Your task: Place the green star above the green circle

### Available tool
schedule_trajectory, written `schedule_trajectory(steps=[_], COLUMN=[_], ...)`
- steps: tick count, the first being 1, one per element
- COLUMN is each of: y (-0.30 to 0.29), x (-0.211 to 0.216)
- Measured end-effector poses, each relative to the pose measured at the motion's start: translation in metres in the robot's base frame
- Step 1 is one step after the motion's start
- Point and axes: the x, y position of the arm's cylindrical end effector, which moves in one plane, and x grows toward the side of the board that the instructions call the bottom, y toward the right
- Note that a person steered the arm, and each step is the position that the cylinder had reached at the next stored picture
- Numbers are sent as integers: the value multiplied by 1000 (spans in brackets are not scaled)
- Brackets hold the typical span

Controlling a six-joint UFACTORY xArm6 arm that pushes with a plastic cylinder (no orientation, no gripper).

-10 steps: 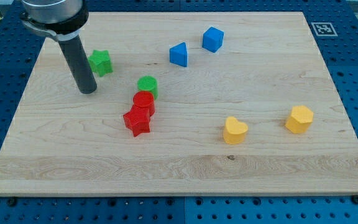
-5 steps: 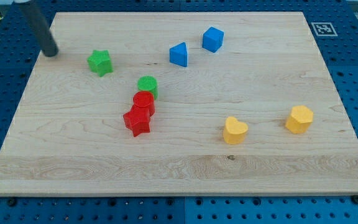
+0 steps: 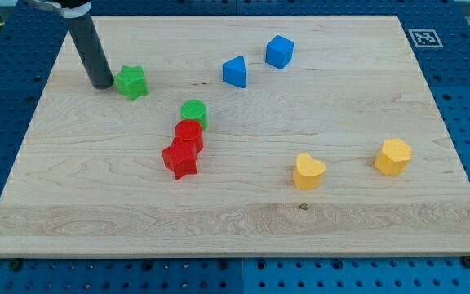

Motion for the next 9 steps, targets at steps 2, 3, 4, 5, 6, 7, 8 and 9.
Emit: schedule_trajectory(steps=[2, 3, 4, 5, 6, 7, 8, 9], y=[23, 28, 35, 35, 50, 55, 84, 97], x=[2, 3, 3, 3, 6, 8, 11, 13])
